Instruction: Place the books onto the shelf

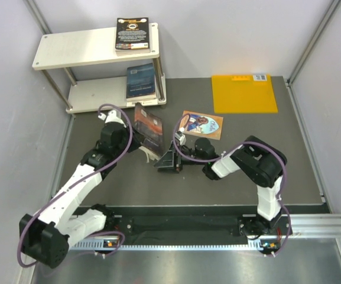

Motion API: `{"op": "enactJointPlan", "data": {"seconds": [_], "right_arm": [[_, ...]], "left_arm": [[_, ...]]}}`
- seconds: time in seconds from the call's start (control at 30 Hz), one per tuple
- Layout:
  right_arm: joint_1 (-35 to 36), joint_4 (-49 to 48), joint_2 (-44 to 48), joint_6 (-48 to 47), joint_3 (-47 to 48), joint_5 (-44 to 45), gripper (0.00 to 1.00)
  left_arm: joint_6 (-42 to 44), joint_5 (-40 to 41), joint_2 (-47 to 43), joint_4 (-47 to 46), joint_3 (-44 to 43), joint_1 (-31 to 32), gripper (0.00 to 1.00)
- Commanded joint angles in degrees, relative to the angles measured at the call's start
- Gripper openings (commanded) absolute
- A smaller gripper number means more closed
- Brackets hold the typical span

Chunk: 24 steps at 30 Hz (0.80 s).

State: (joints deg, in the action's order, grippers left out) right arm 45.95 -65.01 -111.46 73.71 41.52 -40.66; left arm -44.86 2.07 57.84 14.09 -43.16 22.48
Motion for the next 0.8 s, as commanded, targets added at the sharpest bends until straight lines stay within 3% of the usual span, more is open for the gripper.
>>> {"op": "enactJointPlan", "data": {"seconds": [0.0,0.03,0.23,0.5,0.77], "right_arm": [[-1.22,1.11,4.58,-5.24,-0.73,-1.18,0.92],[-1.30,2.34,4.93,-5.68,-0.91,-1.08,0.99],[-1.92,3.40,5.73,-6.92,-1.52,0.06,1.00],[-3.41,4.19,5.46,-8.67,-3.55,1.28,1.00],[-5.00,7.01,5.20,-12.89,-5.30,3.49,1.00]], "left_arm": [[5.39,2.33,-5.90,-5.49,-9.03,-0.33,0.00],[6.18,1.89,-6.51,-4.08,-9.66,-0.33,0.00],[9.70,-1.80,-7.92,-0.56,-14.84,-0.42,0.00],[16.73,-17.26,-6.34,3.57,-25.73,-0.33,0.00],[22.80,-19.74,-3.18,2.36,-33.48,-0.33,0.00]]}}
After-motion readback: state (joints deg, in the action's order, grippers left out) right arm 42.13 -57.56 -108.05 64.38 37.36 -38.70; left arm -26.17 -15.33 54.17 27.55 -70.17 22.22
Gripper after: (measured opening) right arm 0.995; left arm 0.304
